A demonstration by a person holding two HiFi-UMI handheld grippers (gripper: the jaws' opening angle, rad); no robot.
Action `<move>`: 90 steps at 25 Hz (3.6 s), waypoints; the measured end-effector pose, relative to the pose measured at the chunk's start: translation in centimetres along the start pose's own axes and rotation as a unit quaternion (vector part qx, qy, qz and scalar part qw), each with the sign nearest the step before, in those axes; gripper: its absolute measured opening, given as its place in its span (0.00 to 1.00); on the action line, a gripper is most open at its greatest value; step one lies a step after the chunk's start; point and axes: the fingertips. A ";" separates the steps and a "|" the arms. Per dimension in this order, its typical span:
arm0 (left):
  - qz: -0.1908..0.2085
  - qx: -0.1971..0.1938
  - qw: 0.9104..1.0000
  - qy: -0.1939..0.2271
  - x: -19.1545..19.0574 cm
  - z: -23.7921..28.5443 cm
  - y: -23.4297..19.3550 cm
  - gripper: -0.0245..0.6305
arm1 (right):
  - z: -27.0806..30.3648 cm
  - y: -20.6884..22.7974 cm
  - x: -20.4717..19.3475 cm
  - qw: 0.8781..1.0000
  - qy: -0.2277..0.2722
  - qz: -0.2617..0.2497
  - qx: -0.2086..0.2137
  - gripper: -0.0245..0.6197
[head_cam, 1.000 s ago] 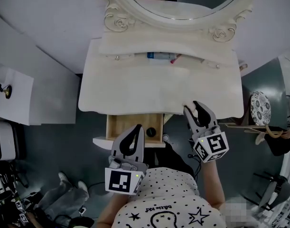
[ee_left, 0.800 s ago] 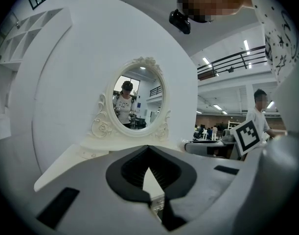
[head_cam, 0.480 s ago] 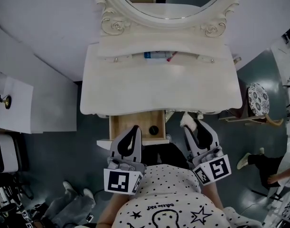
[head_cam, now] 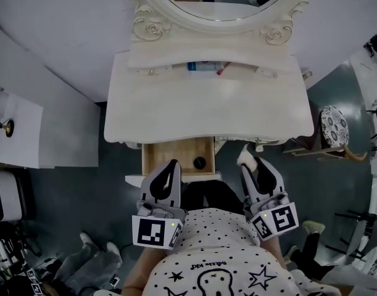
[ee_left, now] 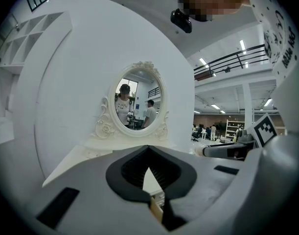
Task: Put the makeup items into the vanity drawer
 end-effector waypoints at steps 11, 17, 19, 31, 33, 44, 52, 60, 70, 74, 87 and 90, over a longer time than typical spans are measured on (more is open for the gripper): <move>0.002 0.030 1.000 0.009 0.2 -1.7 -1.2 0.03 | 0.1 -1.6 -0.4 1.000 0.000 -0.002 0.016 0.28; -0.002 0.032 0.999 0.011 0.2 -1.8 -1.3 0.03 | 0.3 -1.7 -0.4 1.000 -0.001 -0.003 0.019 0.28; -0.002 0.032 0.999 0.011 0.2 -1.7 -1.2 0.03 | 0.4 -1.8 -0.5 1.000 -0.003 -0.006 0.022 0.28; -0.008 0.054 0.998 0.014 0.2 -2.3 -1.6 0.03 | 3.8 -3.5 -1.9 0.997 -0.026 -0.045 0.064 0.28; -0.010 0.062 0.998 0.014 0.1 -2.6 -1.9 0.03 | 4.6 -4.1 -2.5 0.995 -0.033 -0.053 0.075 0.28; -0.016 0.090 0.996 0.004 -0.7 -3.6 -2.9 0.03 | 9.0 -7.4 -8.9 0.981 -0.092 -0.102 0.140 0.28; -0.025 0.101 0.995 -0.003 -1.2 -3.5 -3.6 0.03 | 12.3 -9.9 -15.1 0.960 -0.156 -0.138 0.189 0.28; -0.040 0.120 0.992 -0.011 -2.1 -3.7 -4.5 0.03 | 15.4 -10.8 -22.0 0.933 -0.224 -0.178 0.218 0.28; -0.066 0.146 0.987 -0.012 -2.6 -3.4 -5.5 0.03 | 17.0 -11.0 -27.9 0.896 -0.299 -0.214 0.249 0.28; -0.071 0.154 0.985 -0.013 -2.9 -3.5 -5.9 0.03 | 17.4 -11.4 -28.7 0.887 -0.311 -0.223 0.258 0.28; -0.068 0.163 0.984 -0.012 -2.8 -2.9 -6.5 0.03 | 17.5 -12.5 -29.9 0.865 -0.330 -0.241 0.292 0.30; -0.075 0.163 0.984 -0.015 -2.9 -2.9 -6.5 0.03 | 17.5 -12.7 -30.1 0.861 -0.335 -0.239 0.298 0.31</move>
Point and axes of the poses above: the fingertips, and each gripper's own axes: z forward along the fingers, y to its right, x out of its top, and after that the axes turned 14 degrees about -x, right-handed
